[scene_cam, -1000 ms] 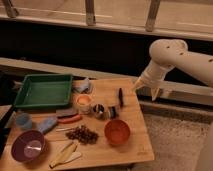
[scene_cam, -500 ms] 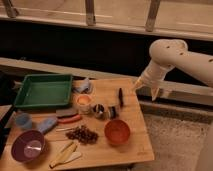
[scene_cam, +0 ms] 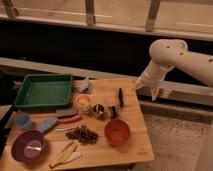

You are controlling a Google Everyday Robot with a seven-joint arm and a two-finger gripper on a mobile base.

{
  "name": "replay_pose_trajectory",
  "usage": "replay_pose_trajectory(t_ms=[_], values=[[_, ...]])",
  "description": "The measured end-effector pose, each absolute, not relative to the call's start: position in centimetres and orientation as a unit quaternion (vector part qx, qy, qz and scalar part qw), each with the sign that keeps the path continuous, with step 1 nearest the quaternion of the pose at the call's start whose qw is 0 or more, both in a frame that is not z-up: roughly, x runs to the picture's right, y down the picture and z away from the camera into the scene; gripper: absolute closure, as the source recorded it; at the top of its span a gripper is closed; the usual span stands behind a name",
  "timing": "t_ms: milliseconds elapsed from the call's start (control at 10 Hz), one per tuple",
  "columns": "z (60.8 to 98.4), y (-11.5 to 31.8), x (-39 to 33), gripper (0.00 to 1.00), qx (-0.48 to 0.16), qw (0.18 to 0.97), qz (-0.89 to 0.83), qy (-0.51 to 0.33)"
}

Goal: Place pepper in plastic cup

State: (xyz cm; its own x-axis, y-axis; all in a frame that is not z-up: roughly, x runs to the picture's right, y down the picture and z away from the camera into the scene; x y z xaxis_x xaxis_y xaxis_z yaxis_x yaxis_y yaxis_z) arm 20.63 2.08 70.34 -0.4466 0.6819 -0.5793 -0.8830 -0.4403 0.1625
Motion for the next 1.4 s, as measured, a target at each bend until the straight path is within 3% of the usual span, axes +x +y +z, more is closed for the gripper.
replay_pose_trajectory(t_ms=[1000, 1400], values=[[70.3, 2.0, 20.6, 0.32, -0.219, 0.479, 0.82, 0.225], [69.2, 0.1, 16.9, 0.32, -0.215, 0.518, 0.811, 0.167]])
